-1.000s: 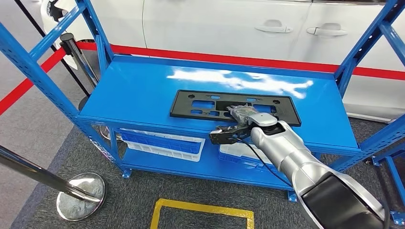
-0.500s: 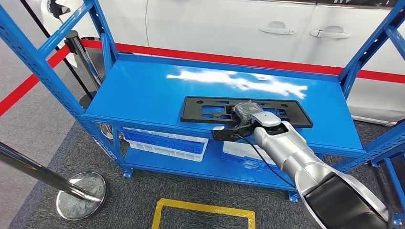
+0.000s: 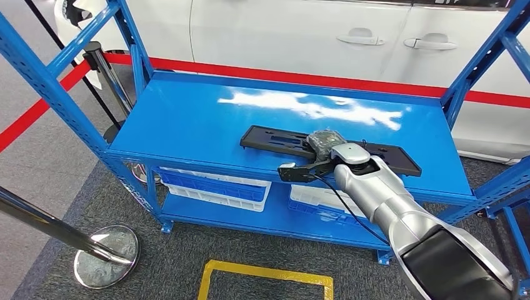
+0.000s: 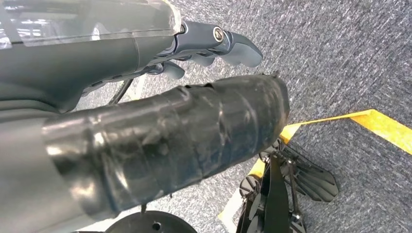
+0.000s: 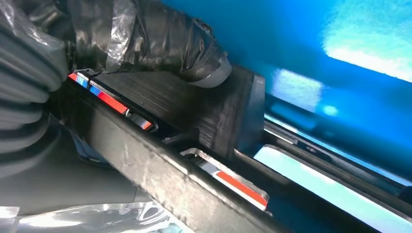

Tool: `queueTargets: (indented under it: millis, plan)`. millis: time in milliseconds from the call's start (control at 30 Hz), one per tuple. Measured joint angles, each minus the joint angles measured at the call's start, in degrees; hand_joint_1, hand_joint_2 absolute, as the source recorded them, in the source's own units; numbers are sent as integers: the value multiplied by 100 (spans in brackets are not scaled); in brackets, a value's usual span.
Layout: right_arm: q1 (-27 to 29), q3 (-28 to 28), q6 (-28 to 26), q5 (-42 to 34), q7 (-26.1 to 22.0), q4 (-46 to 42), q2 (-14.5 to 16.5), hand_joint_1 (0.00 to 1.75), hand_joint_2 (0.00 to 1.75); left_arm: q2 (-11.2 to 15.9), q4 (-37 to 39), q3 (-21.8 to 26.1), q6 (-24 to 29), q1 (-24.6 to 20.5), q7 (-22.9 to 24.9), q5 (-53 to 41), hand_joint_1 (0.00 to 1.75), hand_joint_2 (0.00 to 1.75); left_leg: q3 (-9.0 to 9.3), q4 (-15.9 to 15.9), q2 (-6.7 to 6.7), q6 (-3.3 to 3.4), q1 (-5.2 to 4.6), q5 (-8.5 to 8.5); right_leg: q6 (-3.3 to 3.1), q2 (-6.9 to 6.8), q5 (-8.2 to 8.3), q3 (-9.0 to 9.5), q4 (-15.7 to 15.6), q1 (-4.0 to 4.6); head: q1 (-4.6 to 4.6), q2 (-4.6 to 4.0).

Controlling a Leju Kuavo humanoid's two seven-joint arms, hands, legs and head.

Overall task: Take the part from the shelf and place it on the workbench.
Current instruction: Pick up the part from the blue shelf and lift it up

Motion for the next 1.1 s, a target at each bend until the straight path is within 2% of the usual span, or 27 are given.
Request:
queueTargets:
  millis: [300,600,1033,1100]
  plan:
    - [-117,0,-392,326,303,-565,16,175,175,5,91,0,87,-5,-15,-2,0,0,-15,0,9,-3,5,4,-1,10,2,-21,18,-4,0,-1]
    - [-377,0,-291,601,480,-1639,95,175,175,6,184,2,114,-28,-29,7,0,0,-28,-1,9,-5,6,5,-4,7,-2,-36,21,1,0,1]
    - [-814,0,54,1539,709,-3104,95,175,175,6,261,50,128,-30,-62,-46,0,0,-37,-1,11,-6,6,6,-3,10,-1,-47,23,-2,0,1]
    - [-862,0,49,1646,721,-3282,83,175,175,6,272,51,105,-30,-122,-52,0,87,-36,-1,11,-6,6,6,-4,11,-1,-47,23,-2,0,1]
